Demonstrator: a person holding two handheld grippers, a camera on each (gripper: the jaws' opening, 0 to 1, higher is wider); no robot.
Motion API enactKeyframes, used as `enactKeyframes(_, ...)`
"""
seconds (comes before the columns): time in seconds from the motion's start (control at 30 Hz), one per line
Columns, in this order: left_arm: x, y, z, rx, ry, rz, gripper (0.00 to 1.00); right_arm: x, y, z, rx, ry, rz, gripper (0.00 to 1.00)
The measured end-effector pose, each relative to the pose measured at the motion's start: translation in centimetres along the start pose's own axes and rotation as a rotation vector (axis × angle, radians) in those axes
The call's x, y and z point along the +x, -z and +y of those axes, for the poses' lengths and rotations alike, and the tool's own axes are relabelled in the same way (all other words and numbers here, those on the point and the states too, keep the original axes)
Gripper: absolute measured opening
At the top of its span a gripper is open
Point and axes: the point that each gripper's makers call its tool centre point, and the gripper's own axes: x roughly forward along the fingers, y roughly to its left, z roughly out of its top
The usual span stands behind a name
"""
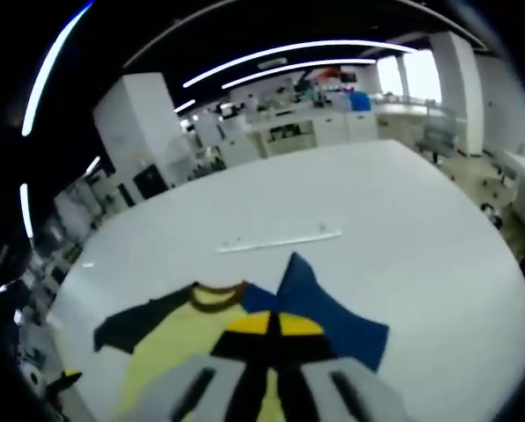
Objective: Fold the garment on the visible template until the final outline fits inside the template.
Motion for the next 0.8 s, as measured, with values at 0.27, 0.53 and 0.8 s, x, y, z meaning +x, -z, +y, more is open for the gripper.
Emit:
enactKeyframes(0.27, 0.3, 0.2, -0.4, 0.010, 0.011, 0.009, 0.99, 1.0, -0.1, 2.8, -0.018, -0.040, 0.012, 0.00)
enactKeyframes(0.53, 0.2, 0.5, -0.3, -0.003, 0.010, 0.009, 0.99, 2.2, -1.0, 5.6, -0.029, -0.084, 0.005, 0.00)
enactKeyframes(0.8, 0.0, 0.8, -0.1, -0.012, 0.002, 0.012, 0.99, 3.5, -0.7, 8.8, -0.043, -0.135, 0.021, 0.00)
